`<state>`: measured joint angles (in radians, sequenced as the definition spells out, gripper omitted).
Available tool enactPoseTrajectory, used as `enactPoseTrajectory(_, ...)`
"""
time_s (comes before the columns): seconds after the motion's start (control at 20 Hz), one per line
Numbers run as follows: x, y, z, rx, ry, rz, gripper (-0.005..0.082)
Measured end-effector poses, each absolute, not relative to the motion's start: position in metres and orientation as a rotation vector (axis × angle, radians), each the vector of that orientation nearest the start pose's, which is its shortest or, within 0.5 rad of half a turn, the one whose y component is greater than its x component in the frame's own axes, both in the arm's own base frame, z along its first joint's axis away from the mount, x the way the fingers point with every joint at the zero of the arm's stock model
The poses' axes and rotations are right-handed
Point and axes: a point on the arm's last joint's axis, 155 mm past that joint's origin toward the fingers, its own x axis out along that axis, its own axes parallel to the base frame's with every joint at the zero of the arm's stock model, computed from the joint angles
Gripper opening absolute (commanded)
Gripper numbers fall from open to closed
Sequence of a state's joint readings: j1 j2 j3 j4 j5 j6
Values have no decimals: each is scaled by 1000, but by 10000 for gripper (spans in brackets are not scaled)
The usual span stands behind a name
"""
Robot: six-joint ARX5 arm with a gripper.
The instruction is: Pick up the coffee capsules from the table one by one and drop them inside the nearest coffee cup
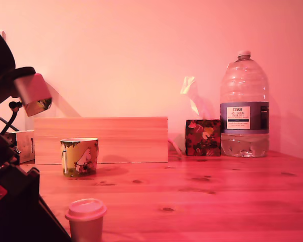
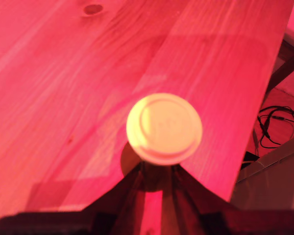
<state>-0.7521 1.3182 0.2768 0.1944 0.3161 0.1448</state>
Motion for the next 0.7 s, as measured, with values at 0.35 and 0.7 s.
enactPoseTrajectory(0.35,186,-250,12,293,701,-1063,113)
enactPoseTrajectory(0.7,184,-248,9,296,718,-1062,288)
